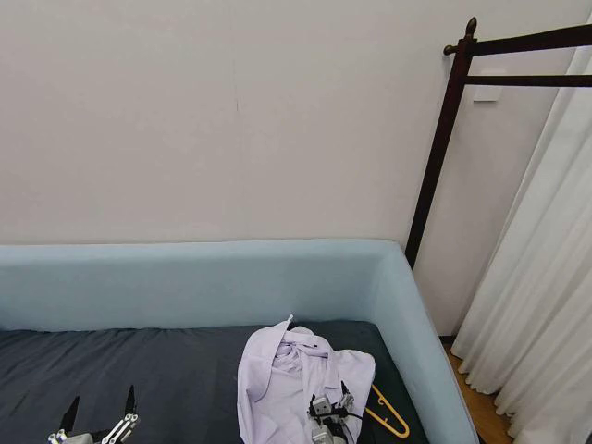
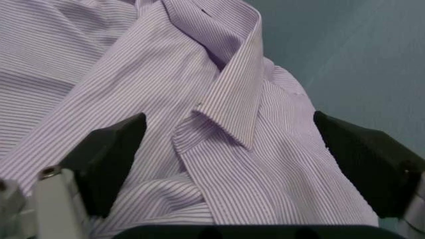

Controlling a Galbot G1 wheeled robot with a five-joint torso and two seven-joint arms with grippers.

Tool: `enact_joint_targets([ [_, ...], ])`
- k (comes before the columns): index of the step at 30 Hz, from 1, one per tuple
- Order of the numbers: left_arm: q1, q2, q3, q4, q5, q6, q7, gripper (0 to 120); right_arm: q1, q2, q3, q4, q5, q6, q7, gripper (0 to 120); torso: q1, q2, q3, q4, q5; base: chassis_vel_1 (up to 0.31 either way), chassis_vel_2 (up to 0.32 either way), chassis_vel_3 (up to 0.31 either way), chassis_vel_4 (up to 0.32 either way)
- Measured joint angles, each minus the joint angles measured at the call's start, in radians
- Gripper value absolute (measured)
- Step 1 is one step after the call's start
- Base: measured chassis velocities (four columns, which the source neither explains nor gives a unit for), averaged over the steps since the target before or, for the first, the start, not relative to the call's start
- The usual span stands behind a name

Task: Pick up the clothes from the sofa and hang them on the clothes hanger.

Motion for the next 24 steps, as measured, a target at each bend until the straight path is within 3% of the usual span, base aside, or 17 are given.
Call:
enact_joint_targets([
  [5,-0.001,0.000,0.000,0.004,-0.001,-0.003,0.000,100,0.006,-0.010,0.010,-0.009,-0.005,-0.001,0.000,77,0.000,0.000,0.000,0.0000,0.0000,0.000,0.000,0.000,0.000],
  [8,-0.003,0.000,0.003,0.005,-0.001,-0.003,0.000,100,0.008,-0.016,0.020,-0.014,-0.012,-0.001,0.000,61,0.000,0.000,0.000,0.0000,0.0000,0.000,0.000,0.000,0.000],
  [10,-0.004,0.000,0.003,0.005,-0.001,-0.003,0.000,100,0.008,-0.018,0.021,-0.014,-0.016,-0.001,0.000,58,0.000,0.000,0.000,0.0000,0.0000,0.000,0.000,0.000,0.000],
  [13,-0.005,0.001,0.004,0.008,-0.001,-0.003,0.000,100,0.000,-0.027,0.019,0.000,-0.021,0.003,0.000,43,0.000,0.000,0.000,0.0000,0.0000,0.000,0.000,0.000,0.000],
  [18,-0.006,0.001,0.005,0.009,-0.001,-0.003,0.000,100,0.000,-0.029,0.020,0.003,-0.022,0.010,-0.002,30,0.000,0.000,0.000,0.0000,0.0001,0.000,0.000,0.000,0.000],
  [21,-0.005,0.000,0.006,0.009,-0.001,-0.003,0.000,100,0.009,-0.027,0.029,-0.002,-0.007,0.019,-0.006,15,0.000,0.000,0.000,0.0000,0.0000,0.000,0.000,0.000,0.000],
  [24,-0.005,0.001,0.005,0.009,-0.001,-0.003,0.000,100,0.012,-0.026,0.032,-0.004,0.008,0.019,-0.007,10,0.000,0.000,0.000,0.0000,0.0000,0.000,0.000,0.000,0.000],
])
